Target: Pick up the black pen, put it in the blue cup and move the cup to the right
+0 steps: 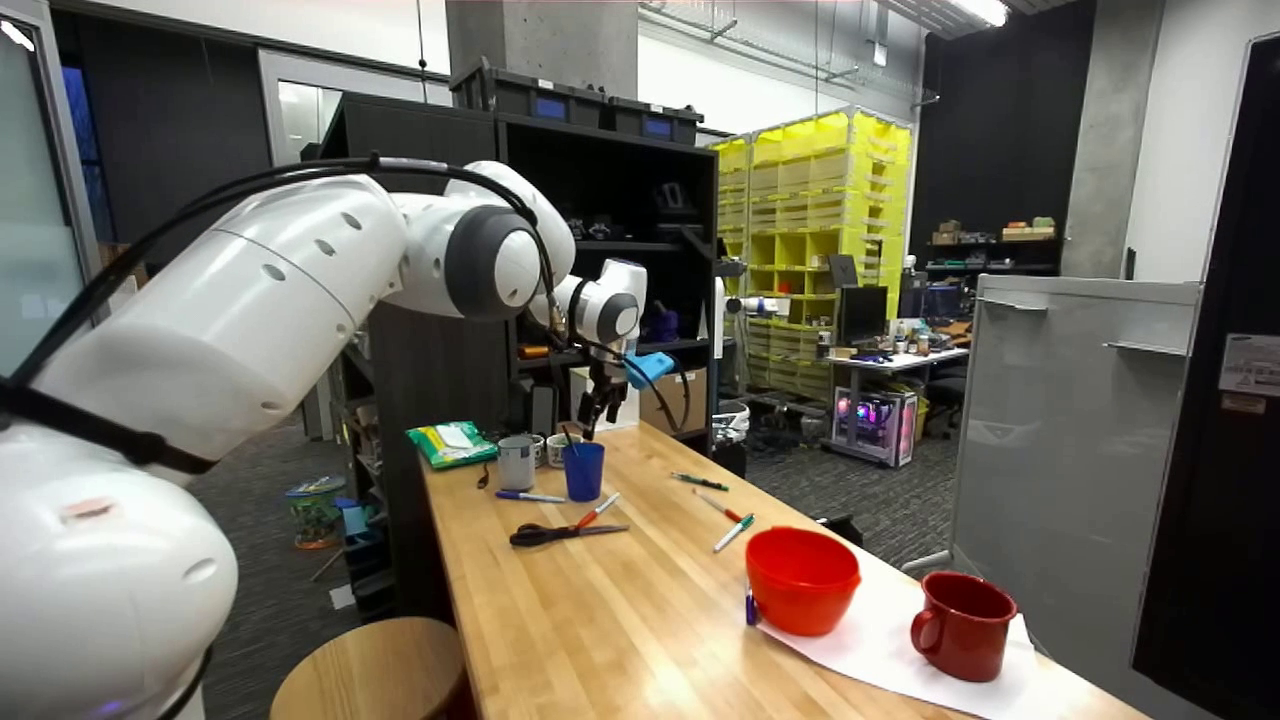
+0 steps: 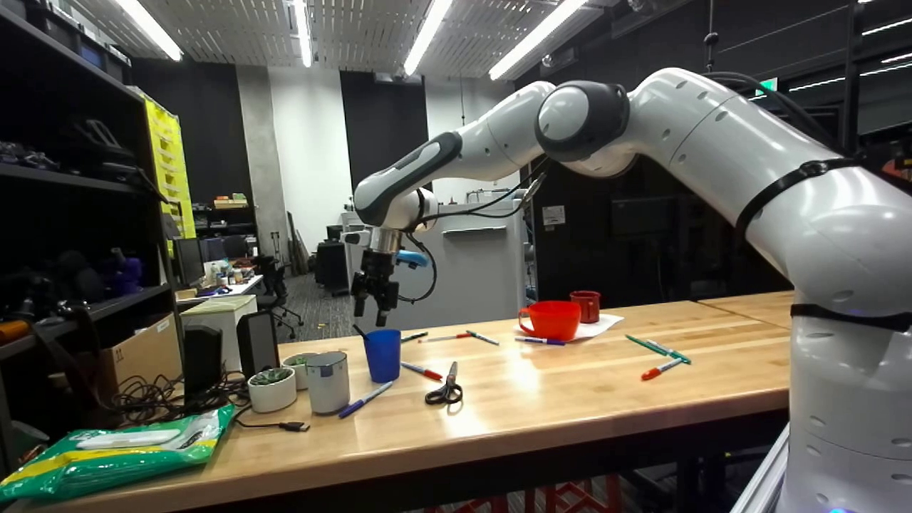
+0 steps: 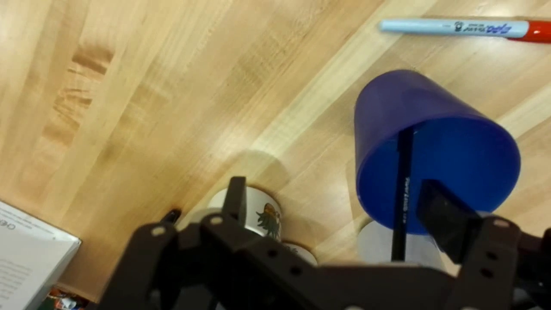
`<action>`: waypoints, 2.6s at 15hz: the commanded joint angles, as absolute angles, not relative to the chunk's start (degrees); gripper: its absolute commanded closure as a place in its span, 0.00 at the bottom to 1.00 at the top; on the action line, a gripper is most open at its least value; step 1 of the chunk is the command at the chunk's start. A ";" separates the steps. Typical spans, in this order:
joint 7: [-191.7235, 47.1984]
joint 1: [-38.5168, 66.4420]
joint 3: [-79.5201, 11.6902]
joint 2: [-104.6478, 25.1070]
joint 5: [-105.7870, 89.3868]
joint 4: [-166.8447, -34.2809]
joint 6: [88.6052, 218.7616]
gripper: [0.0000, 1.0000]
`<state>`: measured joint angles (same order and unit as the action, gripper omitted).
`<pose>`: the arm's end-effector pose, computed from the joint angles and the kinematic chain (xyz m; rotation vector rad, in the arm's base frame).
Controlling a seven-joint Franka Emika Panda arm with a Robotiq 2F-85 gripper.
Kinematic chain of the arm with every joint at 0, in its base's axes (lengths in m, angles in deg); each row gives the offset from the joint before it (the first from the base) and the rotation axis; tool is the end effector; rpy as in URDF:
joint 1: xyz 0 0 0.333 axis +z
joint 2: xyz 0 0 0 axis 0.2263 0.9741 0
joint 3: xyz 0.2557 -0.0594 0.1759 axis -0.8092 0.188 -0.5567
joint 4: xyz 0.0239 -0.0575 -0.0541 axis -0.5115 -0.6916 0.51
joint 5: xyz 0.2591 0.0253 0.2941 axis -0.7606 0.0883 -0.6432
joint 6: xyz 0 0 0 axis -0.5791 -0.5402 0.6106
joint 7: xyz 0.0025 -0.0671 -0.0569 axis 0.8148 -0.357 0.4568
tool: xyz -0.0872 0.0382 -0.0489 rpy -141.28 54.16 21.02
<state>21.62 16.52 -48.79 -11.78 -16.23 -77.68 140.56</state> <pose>0.7501 0.1539 0.3333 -2.0020 -2.2895 -0.3659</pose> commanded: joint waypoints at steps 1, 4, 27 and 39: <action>16.16 18.51 -46.65 -16.15 -11.43 -81.05 136.68 0.00; 13.82 19.08 -46.85 -16.38 -9.25 -80.21 132.74 0.00; 12.81 19.24 -47.84 -9.89 -8.82 -75.05 129.11 0.00; 12.73 20.25 -47.69 -8.50 -8.14 -71.70 128.93 0.00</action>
<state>13.69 19.04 -47.96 -9.91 -9.34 -74.61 129.76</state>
